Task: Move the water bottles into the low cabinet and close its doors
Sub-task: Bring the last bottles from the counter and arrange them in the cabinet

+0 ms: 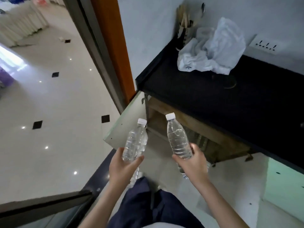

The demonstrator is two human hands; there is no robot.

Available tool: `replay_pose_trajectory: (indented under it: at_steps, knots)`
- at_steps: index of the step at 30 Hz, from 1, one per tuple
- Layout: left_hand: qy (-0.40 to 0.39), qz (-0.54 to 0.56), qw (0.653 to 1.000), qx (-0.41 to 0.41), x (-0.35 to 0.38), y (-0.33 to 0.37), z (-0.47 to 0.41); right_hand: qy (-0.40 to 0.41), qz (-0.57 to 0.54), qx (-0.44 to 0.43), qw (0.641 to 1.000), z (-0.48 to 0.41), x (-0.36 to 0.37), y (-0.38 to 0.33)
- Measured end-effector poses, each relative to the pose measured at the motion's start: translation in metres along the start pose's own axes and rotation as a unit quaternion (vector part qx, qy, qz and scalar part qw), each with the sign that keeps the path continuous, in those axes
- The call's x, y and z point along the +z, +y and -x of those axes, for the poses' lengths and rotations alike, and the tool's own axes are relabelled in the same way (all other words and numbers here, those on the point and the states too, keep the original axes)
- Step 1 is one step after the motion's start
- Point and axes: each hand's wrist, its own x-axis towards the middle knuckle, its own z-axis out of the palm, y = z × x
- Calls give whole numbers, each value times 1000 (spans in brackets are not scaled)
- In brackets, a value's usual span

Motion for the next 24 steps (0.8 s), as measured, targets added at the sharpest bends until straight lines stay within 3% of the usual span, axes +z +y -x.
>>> replay_pose_trajectory:
  at_steps: [7, 12, 18, 24]
  knots:
    - [-184, -104, 976, 45, 31, 9, -77, 125, -63, 135, 981, -4, 18, 23]
    - [-260, -151, 953, 38, 79, 2, -123, 185, -83, 206, 957, -31, 41, 64]
    - [-319, -204, 925, 23, 170, -63, -178, 210, -92, 251, 940, -84, 74, 152]
    - [-315, -183, 931, -10, 279, -178, -234, 196, -52, 244, 948, -159, 126, 289]
